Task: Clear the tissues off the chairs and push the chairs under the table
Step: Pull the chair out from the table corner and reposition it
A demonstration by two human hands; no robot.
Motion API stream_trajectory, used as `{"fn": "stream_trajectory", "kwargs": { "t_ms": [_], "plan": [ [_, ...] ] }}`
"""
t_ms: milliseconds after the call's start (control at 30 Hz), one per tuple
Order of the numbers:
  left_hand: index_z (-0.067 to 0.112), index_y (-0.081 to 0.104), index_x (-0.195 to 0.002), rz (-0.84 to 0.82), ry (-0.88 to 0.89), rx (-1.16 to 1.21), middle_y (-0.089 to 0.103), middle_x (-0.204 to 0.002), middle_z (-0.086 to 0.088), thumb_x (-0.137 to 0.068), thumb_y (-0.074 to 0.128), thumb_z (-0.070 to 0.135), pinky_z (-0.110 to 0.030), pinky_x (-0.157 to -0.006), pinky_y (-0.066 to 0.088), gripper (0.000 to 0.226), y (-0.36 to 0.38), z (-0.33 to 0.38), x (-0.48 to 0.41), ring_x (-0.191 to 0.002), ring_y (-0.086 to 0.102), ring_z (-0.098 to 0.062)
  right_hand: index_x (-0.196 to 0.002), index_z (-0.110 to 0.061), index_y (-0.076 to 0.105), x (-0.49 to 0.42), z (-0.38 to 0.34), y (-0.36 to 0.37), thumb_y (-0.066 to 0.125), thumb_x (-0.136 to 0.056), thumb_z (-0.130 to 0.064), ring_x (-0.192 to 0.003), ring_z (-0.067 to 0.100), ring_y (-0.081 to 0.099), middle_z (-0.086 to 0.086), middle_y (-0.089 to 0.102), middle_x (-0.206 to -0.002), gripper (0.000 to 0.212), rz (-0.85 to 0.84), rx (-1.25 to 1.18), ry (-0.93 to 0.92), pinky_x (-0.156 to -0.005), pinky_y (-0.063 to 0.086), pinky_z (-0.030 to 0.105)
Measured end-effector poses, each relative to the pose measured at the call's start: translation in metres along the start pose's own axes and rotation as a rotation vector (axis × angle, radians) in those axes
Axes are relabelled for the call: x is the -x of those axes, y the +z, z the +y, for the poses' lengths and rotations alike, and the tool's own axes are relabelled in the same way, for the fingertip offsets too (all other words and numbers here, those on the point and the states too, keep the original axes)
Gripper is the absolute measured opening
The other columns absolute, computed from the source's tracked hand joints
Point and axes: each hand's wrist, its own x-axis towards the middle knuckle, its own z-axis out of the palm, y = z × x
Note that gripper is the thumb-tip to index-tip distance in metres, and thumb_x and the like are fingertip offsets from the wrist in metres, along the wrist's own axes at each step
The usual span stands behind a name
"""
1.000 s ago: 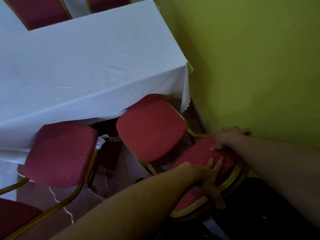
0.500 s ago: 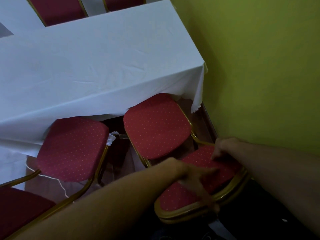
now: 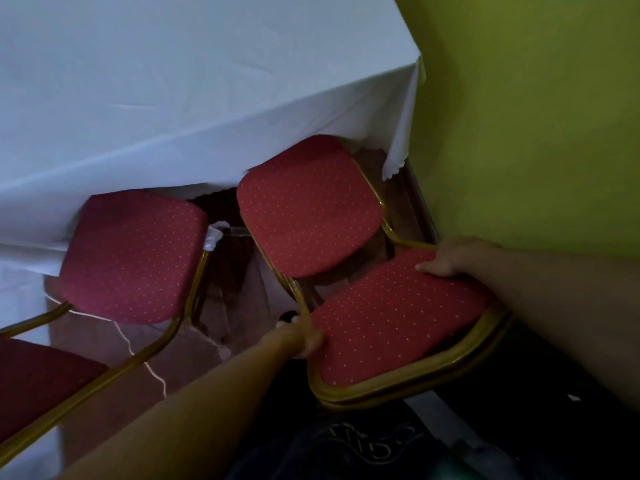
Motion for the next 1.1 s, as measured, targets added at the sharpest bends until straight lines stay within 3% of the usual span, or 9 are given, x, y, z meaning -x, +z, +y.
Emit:
{"fn": "stream_trajectory", "kwargs": {
  "t_ms": [100,200,400,700,867,1100],
  "plan": [
    [0.015,0.025,-0.155,-0.236,-0.252,0.588,0.051,-0.141,-0.018,-0.095,0.032,0.071,-0.046,-0.078,0.059,0.083,0.032,-0.011,0.014,-0.100,0.064,-0.036,-0.150,-0.010,0.043,-0.005,-0.001,0.004,0.042,-0.091,-0.076,-0.131,0.030,0.052,0.013,0.048,-0.150,0.089,-0.001,-0.044,0.036,-0.103,0.042,0.036],
    [0.009,0.031,-0.154,-0.218,-0.218,0.920,0.056,-0.139,-0.016,-0.104,0.031,0.053,-0.043,-0.095,0.051,0.066,0.047,-0.004,0.000,-0.118,0.060,-0.033,-0.154,-0.012,0.038,-0.008,0.000,0.005,0.044,-0.090,-0.077,-0.134,0.032,0.048,0.013,0.045,-0.153,0.092,-0.012,-0.055,0.057,-0.105,0.041,0.037],
    [0.011,0.011,-0.159,-0.153,-0.187,0.728,0.040,-0.152,-0.017,-0.102,0.023,0.054,-0.045,-0.106,0.044,0.072,0.041,-0.010,-0.014,-0.131,0.049,-0.036,-0.151,-0.015,0.043,-0.006,0.003,0.022,0.043,-0.085,-0.082,-0.135,0.032,0.048,0.012,0.046,-0.152,0.094,-0.033,-0.034,0.054,-0.108,0.041,0.038],
    [0.002,0.037,-0.150,0.034,-0.074,0.529,0.049,-0.144,-0.020,-0.107,0.026,0.039,-0.041,-0.110,0.040,0.058,-0.009,-0.022,-0.012,-0.130,0.051,-0.035,-0.152,-0.007,0.038,-0.002,-0.011,0.042,0.051,-0.085,-0.078,-0.135,0.034,0.049,0.016,0.043,-0.154,0.098,-0.064,-0.209,0.120,-0.109,0.042,0.039],
    [-0.001,0.040,-0.148,0.068,-0.091,0.358,0.045,-0.149,-0.021,-0.109,0.024,0.034,-0.037,-0.112,0.035,0.055,-0.042,-0.040,-0.009,-0.136,0.045,-0.034,-0.151,-0.011,0.041,-0.001,-0.037,0.042,0.050,-0.081,-0.081,-0.132,0.035,0.052,0.016,0.047,-0.151,0.099,-0.058,-0.193,0.106,-0.106,0.045,0.040],
    [0.002,0.043,-0.147,0.040,-0.063,0.358,0.050,-0.144,-0.020,-0.108,0.022,0.033,-0.038,-0.109,0.037,0.053,-0.048,-0.046,-0.004,-0.131,0.050,-0.034,-0.150,-0.011,0.041,0.002,-0.041,0.042,0.054,-0.079,-0.081,-0.132,0.036,0.052,0.017,0.047,-0.150,0.101,-0.052,-0.214,0.126,-0.105,0.046,0.041]
  ]
}}
